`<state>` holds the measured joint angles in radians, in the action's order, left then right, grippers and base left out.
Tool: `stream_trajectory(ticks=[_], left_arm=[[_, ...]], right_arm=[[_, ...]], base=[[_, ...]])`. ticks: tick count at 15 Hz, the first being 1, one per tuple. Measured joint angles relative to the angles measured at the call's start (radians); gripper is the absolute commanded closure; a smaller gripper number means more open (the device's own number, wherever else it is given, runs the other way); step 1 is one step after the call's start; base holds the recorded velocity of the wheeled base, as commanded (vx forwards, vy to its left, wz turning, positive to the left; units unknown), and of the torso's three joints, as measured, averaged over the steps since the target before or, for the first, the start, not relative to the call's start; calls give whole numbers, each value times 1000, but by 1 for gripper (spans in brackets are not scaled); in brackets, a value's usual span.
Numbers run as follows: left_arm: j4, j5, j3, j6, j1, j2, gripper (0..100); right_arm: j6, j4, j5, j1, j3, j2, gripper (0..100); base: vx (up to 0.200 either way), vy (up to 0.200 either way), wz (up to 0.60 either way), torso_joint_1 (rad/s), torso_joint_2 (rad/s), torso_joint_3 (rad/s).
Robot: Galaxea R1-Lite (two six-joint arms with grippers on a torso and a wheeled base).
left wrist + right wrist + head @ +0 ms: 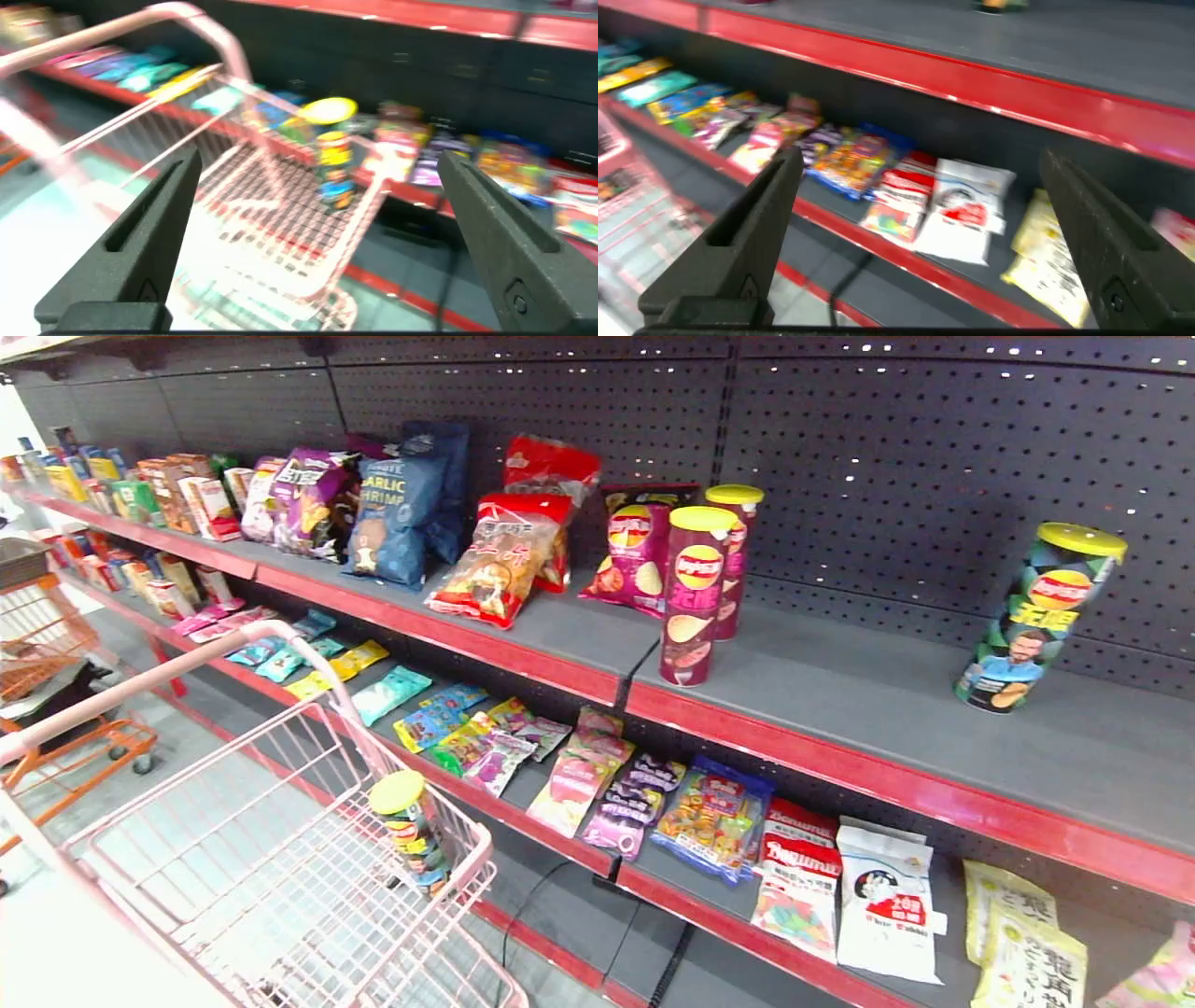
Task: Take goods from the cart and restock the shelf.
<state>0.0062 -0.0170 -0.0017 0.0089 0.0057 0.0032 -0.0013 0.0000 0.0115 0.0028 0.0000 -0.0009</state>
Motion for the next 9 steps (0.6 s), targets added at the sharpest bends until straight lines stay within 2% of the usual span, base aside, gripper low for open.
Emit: stream_trajectory(ticks=[1, 4, 9], left_arm=[[0, 0, 0, 0, 0, 0, 0], [-1, 0, 0, 0, 0, 0, 0], [0, 0, 0, 0, 0, 0, 0]], right_arm=[[1, 0, 0, 0, 0, 0, 0], [1, 0, 0, 0, 0, 0, 0], [3, 0, 0, -1, 0, 0, 0]], base=[[0, 0, 600, 2, -2, 2], [0, 0, 0, -7, 20, 15], [0, 0, 0, -141, 353, 198]])
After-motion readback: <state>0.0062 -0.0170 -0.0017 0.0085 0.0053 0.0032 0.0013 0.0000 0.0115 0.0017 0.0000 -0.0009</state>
